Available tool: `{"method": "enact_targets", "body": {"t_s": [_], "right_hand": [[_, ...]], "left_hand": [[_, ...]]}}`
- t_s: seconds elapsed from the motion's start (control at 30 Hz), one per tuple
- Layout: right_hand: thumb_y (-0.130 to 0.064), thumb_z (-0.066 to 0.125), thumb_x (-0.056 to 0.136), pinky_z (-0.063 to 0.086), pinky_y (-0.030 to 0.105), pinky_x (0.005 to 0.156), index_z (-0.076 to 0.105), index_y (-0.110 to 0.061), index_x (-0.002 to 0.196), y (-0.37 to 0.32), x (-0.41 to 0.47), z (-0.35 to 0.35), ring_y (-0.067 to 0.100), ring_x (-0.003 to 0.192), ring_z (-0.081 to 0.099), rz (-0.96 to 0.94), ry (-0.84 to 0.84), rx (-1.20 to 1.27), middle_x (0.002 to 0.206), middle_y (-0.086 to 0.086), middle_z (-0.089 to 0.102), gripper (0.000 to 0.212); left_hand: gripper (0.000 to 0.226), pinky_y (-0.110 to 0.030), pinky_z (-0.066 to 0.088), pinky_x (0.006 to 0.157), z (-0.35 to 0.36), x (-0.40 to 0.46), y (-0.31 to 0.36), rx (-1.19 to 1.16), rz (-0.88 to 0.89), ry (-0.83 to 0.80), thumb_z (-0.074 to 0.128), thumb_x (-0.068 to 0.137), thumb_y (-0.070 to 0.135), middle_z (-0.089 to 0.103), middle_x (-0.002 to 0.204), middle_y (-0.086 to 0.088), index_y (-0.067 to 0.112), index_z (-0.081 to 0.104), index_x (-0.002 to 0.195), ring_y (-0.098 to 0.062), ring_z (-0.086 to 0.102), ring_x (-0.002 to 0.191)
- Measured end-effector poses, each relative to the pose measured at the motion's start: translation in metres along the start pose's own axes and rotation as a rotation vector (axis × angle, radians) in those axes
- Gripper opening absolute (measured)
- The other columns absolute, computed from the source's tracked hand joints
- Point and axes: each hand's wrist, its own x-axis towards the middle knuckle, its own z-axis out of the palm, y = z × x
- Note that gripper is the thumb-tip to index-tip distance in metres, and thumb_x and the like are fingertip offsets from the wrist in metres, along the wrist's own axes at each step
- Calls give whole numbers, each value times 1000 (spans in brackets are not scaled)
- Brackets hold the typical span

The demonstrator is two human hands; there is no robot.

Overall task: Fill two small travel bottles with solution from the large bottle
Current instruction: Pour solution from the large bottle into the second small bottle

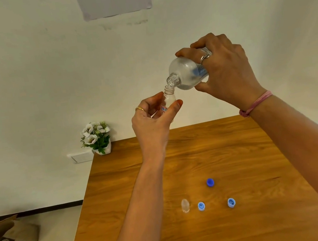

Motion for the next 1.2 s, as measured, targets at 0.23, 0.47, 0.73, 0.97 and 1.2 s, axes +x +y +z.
{"method": "enact_targets", "body": {"t_s": [0.23, 0.47, 0.73, 0.97, 1.2], "right_hand": [[-24, 79, 70, 44, 54, 84, 53, -20, 128, 5, 3, -3, 41, 111, 52, -28, 50, -36, 120, 19, 56, 63], [-26, 75, 73, 43, 55, 85, 53, -21, 126, 8, 4, -2, 42, 111, 52, -47, 82, -58, 119, 19, 56, 57], [-25, 73, 75, 43, 55, 87, 49, -25, 126, 9, 6, 1, 40, 113, 51, -62, 98, -72, 121, 17, 56, 57], [-25, 73, 75, 42, 55, 87, 50, -24, 126, 8, 8, 1, 40, 113, 52, -74, 113, -80, 121, 17, 56, 56], [-26, 72, 76, 42, 57, 87, 46, -26, 125, 9, 10, 4, 41, 113, 52, -94, 132, -81, 121, 18, 56, 56]], "left_hand": [[39, -14, 54, 66, 3, 0, 2, -6, 11, 2, 85, 66, 16, 70, 93, 0, 19, 67, 100, -5, 65, 81], [39, -22, 58, 76, 6, 1, 1, -3, 17, 5, 85, 66, 15, 70, 92, 1, 17, 67, 101, -1, 65, 79], [37, -13, 54, 71, 8, 0, 0, -16, 20, 15, 85, 65, 14, 70, 90, 4, 20, 66, 97, 4, 65, 76], [38, -17, 56, 74, 7, 1, 0, -17, 20, 17, 85, 65, 13, 69, 89, 6, 19, 66, 98, 5, 65, 76], [37, -21, 57, 78, 7, 2, -2, -20, 23, 30, 85, 65, 14, 70, 90, 4, 20, 66, 97, 0, 65, 79]]}}
